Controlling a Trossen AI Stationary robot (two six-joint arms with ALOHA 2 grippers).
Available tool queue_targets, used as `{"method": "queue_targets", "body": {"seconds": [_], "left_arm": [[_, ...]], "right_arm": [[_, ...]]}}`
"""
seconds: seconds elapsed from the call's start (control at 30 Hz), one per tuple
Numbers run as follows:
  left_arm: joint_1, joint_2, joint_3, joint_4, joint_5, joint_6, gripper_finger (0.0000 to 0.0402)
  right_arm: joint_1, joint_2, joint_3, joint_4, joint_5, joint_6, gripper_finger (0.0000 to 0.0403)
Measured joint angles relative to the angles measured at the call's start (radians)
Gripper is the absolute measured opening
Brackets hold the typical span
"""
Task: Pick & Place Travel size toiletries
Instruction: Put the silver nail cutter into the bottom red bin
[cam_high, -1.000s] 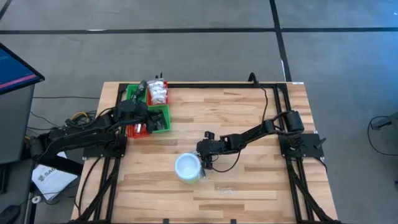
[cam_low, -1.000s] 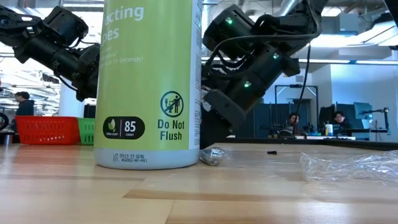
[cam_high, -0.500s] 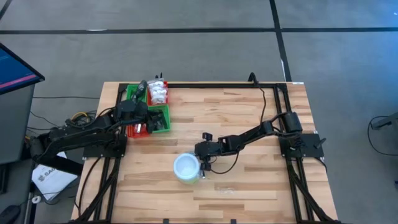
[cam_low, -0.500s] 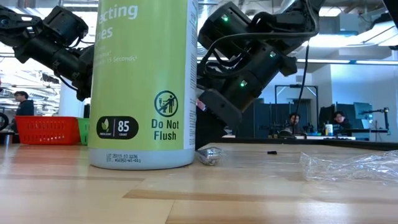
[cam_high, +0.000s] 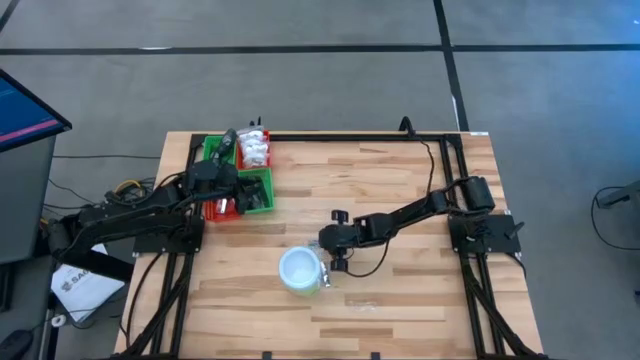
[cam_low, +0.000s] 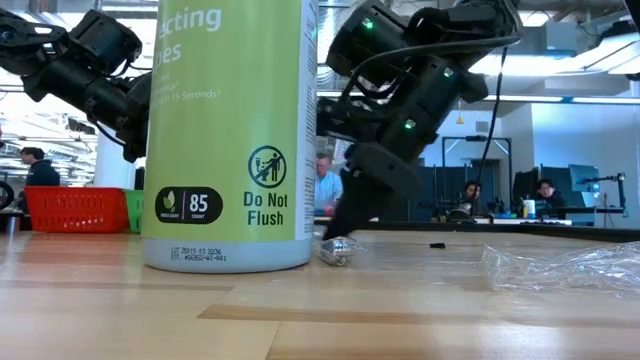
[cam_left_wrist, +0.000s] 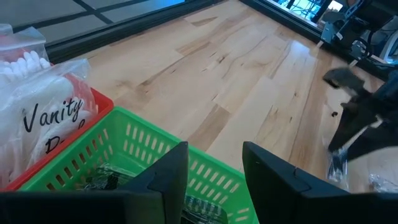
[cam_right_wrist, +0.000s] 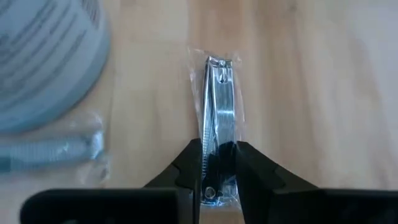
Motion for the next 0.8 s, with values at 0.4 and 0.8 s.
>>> {"method": "queue_targets", "body": {"seconds": [0.4,0.8], "left_arm": [[-0.004,0.004,-0.001,0.032,0.001,0.000,0.0144],[-0.031,0.004,-0.001,0.239,0.080,0.000,0.0144]], "right_arm": [[-0.082,-0.165,0.006,-0.017,0.016,-0.079,0.0058],[-0.162,-0.290,0.007,0.067,0.017,-0.133,0.0058]]}}
